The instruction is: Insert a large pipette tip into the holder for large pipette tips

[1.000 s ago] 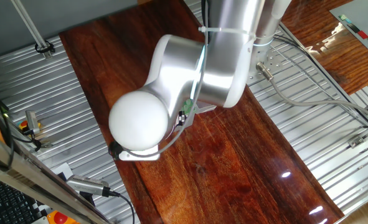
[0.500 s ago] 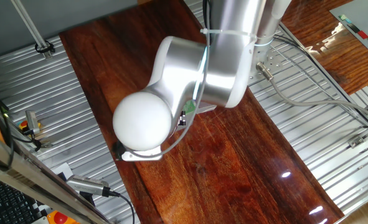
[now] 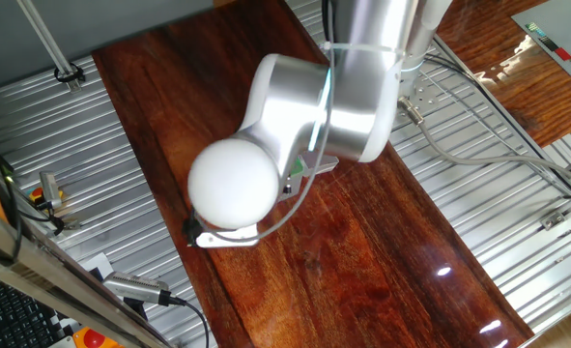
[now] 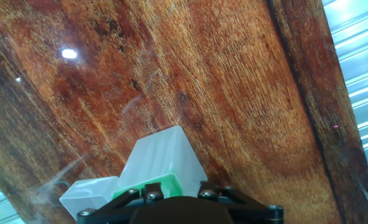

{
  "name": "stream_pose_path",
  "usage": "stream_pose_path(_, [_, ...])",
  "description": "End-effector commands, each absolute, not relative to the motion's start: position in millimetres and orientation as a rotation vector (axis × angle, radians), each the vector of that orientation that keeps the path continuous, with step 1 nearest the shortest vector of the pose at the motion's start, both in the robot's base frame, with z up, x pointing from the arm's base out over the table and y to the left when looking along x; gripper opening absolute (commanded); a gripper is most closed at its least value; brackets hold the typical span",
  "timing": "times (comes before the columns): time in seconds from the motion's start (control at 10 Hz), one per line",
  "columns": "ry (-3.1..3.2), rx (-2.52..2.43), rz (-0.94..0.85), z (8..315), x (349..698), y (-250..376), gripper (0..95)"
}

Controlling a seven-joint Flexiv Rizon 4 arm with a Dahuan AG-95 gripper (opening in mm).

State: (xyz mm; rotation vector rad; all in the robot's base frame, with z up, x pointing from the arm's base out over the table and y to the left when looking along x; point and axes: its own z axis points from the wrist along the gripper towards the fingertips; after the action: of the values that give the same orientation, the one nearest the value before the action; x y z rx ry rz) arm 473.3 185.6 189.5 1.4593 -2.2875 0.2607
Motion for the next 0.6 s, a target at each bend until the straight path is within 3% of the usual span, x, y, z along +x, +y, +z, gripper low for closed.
stream_pose_path(0.1, [-2.302, 1.481, 0.256, 193, 471, 183, 0.0])
stream_pose_path(0.6, [-2.365, 1.550, 0.235, 206, 465, 180, 0.0])
